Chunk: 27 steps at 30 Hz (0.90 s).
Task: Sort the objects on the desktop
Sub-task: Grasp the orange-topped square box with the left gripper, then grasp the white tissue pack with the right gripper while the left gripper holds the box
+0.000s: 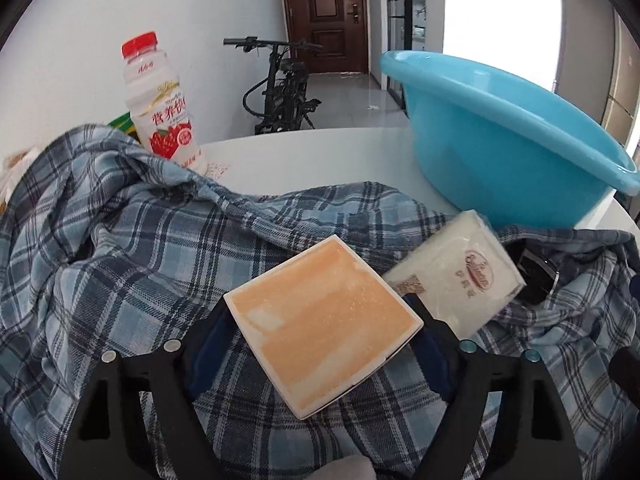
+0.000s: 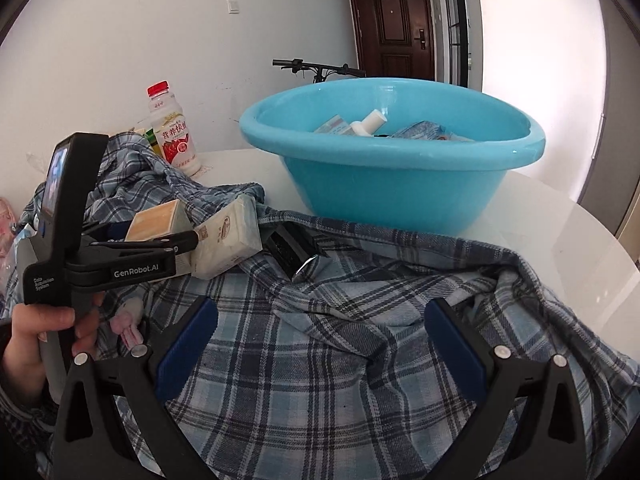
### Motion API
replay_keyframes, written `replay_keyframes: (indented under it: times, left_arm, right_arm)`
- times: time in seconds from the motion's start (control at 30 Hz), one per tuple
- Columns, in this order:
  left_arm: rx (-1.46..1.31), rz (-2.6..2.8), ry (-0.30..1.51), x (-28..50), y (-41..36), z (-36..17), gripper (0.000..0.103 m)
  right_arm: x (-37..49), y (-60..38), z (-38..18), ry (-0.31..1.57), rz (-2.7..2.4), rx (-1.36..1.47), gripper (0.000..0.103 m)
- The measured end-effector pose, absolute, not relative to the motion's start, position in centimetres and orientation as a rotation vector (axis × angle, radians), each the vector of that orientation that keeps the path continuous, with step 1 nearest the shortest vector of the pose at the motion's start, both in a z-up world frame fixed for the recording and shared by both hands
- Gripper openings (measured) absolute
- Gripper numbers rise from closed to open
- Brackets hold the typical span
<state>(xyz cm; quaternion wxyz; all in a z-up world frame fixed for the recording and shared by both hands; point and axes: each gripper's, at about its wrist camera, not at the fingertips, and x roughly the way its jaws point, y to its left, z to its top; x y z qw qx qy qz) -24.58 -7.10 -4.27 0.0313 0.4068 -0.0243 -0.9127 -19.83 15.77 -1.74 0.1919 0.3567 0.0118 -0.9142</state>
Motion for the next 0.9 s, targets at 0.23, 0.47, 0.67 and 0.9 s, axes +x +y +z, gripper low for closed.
replay_keyframes:
  times: [0.23, 0.47, 0.67, 0.9]
  left_arm:
    - [1.123, -2.894, -0.169, -22.1, -5.3, -1.6, 0.083]
    - [1.104, -2.911, -0.214, -21.0, -4.4, -0.7, 0.083]
    - [1.157, -2.883, -0.151, -21.2, -5.4, -0.7, 0.083]
    - [1.148, -2.923, -0.181, -19.0, -5.3, 0.9, 0.083]
  right_arm:
    - [-20.0, 16.5, -1.9, -0.004, -2.571, 0.993, 0.103]
    - [-20.2, 16.4, -2.3, 0.021, -2.568, 1.01, 0.103]
    - [-19.5, 16.2, -1.7, 0.035, -2.563, 0.949, 0.103]
    - [-18.6, 15.3, 0.0, 0.119, -2.557, 0.906, 0.103]
